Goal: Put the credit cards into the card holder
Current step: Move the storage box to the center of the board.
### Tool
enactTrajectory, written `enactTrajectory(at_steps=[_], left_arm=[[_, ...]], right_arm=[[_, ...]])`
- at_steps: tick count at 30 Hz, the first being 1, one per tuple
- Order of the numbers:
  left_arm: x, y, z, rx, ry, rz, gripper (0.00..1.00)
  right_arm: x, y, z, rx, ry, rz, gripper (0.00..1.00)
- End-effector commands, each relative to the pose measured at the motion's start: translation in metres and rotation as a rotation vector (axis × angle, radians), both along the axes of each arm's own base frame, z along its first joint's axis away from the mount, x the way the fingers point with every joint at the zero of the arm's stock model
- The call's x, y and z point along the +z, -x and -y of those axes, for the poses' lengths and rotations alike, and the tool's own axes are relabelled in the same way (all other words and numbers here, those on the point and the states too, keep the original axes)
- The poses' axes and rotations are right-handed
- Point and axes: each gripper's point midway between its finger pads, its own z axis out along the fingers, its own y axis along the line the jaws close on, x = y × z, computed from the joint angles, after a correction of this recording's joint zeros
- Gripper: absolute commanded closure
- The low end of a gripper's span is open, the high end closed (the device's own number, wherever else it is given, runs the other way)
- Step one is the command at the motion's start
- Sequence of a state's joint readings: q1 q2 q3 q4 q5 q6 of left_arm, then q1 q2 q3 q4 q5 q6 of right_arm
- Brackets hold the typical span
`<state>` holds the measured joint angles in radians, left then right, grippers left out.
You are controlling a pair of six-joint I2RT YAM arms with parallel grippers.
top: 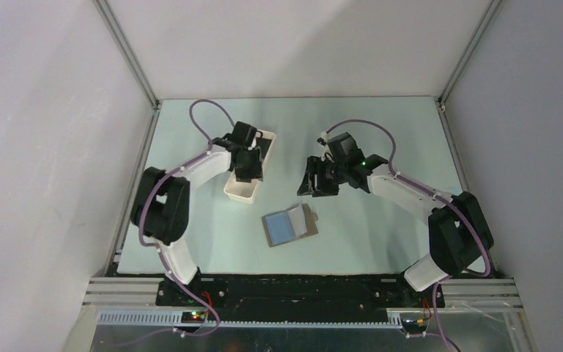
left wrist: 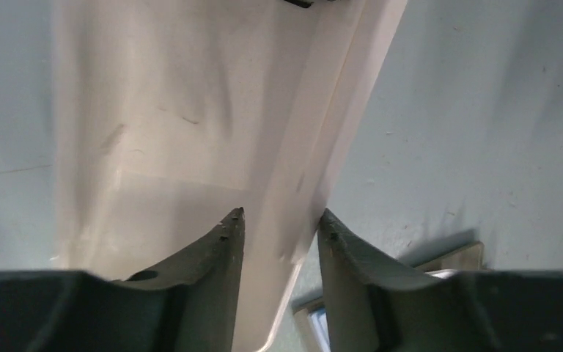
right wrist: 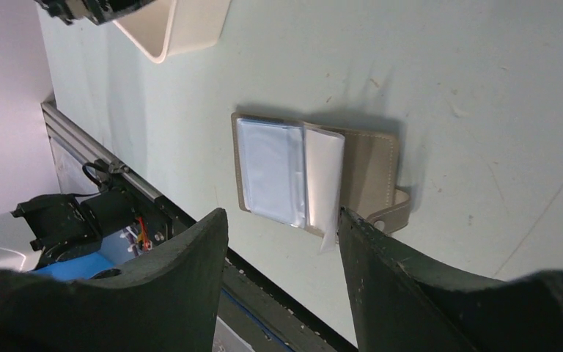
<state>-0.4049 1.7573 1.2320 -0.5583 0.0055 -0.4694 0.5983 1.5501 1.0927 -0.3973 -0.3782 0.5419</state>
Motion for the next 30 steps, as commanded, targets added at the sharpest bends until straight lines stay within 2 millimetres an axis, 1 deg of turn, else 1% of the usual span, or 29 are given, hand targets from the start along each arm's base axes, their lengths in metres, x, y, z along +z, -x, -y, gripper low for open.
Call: enactTrajectory(at_steps=[1,2,3,6,7,9,11,13,14,15,16,18,22,25,27,30], left_arm=[[-0.002,-0.005,0.007,-0.097,-0.059,-0.002,0.64],[-0.005,-0.004,0.008,-0.117,-0.07,-0.007,0.68],[-0.006,-0.002,0.01,-0.152,-0.093,-0.006,0.75],[-0.008,0.004,0.016,-0.23,-0.114,-0.007,0.87],[-0.008,0.005,0.018,-0.264,-0.122,-0.002,0.93],[-0.005,0.011,0.028,-0.343,-0.107,0.004,0.99],[-0.002,0.016,0.038,-0.43,-0.102,0.018,1.0],[0.003,0.024,0.052,-0.552,-0.088,0.04,1.0],[0.005,0.032,0.064,-0.614,-0.072,0.046,1.0],[0.007,0.033,0.067,-0.671,-0.088,0.066,1.0],[0.007,0.04,0.076,-0.723,-0.075,0.068,1.0],[0.007,0.048,0.089,-0.828,-0.08,0.085,1.0],[0.004,0.062,0.109,-0.963,-0.111,0.086,1.0],[0.001,0.069,0.114,-1.044,-0.139,0.083,1.0],[-0.001,0.074,0.117,-1.114,-0.162,0.097,1.0],[-0.004,0.071,0.114,-1.158,-0.199,0.11,1.0]], right_arm=[[0.032,-0.01,0.007,-0.006,-0.045,0.06,0.4],[0.032,-0.011,0.01,-0.012,-0.041,0.059,0.4],[0.034,-0.012,0.012,-0.012,-0.041,0.067,0.4],[0.037,-0.016,0.022,-0.025,-0.041,0.07,0.4],[0.039,-0.016,0.024,-0.023,-0.043,0.079,0.39],[0.041,-0.022,0.033,-0.039,-0.043,0.085,0.39],[0.042,-0.024,0.04,-0.047,-0.042,0.087,0.39],[0.044,-0.027,0.048,-0.059,-0.042,0.09,0.39],[0.046,-0.028,0.051,-0.06,-0.043,0.097,0.39],[0.047,-0.03,0.056,-0.07,-0.044,0.094,0.39],[0.048,-0.03,0.059,-0.074,-0.043,0.099,0.39],[0.05,-0.032,0.067,-0.089,-0.045,0.099,0.39],[0.052,-0.037,0.083,-0.124,-0.052,0.105,0.38],[0.053,-0.036,0.091,-0.137,-0.059,0.106,0.38],[0.051,-0.035,0.097,-0.148,-0.06,0.099,0.38],[0.049,-0.037,0.107,-0.174,-0.063,0.096,0.38]])
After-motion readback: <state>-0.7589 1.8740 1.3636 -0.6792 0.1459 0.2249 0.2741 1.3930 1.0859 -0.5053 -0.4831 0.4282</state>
